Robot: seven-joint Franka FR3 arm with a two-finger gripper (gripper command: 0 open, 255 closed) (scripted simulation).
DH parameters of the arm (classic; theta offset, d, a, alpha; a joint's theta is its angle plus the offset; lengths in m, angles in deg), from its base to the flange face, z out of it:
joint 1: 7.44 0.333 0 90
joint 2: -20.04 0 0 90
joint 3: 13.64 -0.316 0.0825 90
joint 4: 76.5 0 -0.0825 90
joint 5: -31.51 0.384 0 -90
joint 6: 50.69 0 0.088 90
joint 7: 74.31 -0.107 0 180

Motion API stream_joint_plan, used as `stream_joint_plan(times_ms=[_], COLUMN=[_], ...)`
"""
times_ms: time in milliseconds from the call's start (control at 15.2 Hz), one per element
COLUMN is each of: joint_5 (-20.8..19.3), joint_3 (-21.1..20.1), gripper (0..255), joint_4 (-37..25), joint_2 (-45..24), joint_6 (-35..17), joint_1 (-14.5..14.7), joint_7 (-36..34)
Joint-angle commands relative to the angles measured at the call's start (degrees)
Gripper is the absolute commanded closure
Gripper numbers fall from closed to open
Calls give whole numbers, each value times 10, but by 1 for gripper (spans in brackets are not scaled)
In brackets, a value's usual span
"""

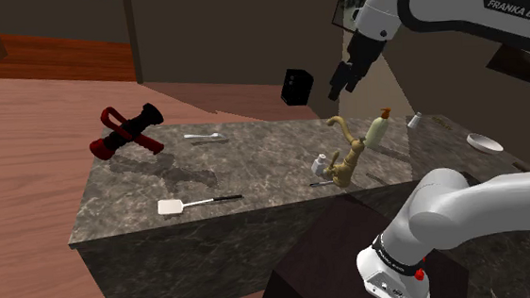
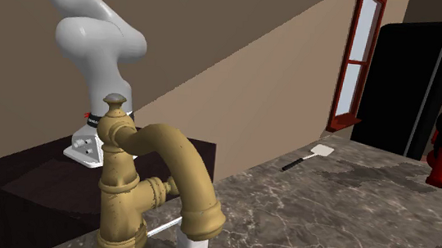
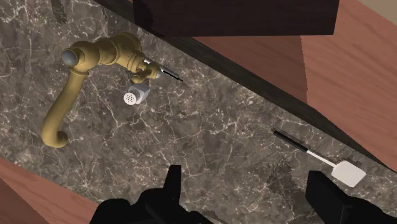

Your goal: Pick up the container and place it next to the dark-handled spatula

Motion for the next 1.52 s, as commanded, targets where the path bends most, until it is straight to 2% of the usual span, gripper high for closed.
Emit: stream_joint_plan(times_ms=[0, 726, 1452], joint_5=[0, -41, -67], joint_3=[0, 77, 165], gripper=[0, 0, 0], joint_4=[0, 142, 204], joint_2=[0, -47, -198], joint_6=[0, -185, -394], joint_1=[0, -38, -73], joint_7=[0, 39, 85])
